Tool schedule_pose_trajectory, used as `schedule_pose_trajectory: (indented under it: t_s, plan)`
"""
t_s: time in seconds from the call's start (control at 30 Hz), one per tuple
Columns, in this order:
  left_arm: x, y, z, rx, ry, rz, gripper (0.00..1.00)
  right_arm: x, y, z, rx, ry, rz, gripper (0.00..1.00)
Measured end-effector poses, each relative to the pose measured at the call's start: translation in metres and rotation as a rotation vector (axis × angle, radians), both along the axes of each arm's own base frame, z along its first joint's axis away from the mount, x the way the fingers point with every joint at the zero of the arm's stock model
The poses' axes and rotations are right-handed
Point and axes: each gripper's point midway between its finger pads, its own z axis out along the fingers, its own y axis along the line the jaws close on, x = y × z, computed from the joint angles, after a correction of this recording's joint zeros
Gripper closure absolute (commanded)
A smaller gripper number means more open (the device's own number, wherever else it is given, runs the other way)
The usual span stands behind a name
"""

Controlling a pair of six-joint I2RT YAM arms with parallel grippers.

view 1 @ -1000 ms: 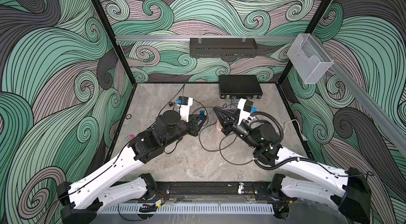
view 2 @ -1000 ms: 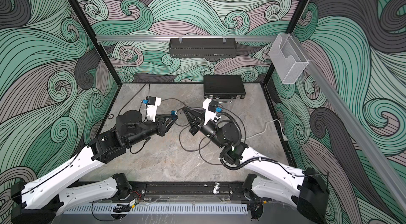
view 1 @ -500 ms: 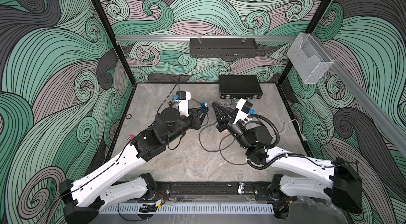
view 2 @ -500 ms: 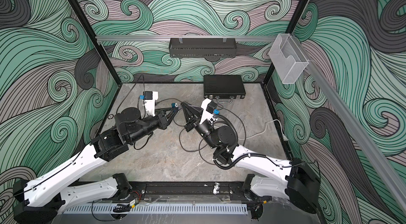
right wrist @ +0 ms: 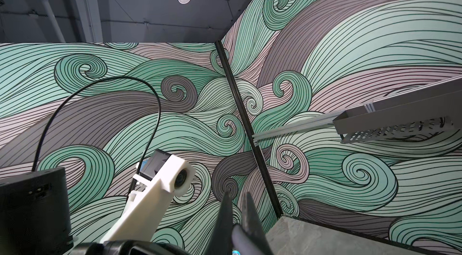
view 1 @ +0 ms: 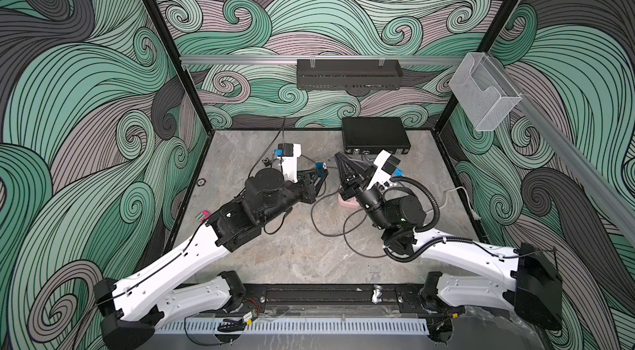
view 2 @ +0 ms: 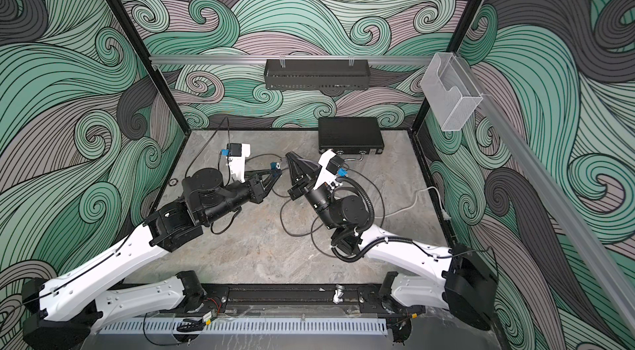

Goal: Charge mp3
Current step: Insert the charging cable into the MP3 player.

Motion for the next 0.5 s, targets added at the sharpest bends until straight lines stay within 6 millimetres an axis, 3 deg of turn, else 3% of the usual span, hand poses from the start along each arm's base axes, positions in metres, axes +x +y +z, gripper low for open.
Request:
schedule_pose_trajectory:
  t_s: [0.5]
  plan:
    - [0.0035, 0.0033, 0.0012, 0.002, -0.010, 0.027, 0.81, -0.0001, 0.0055, -0.0091, -0.010, 0.040, 0.012, 1.00]
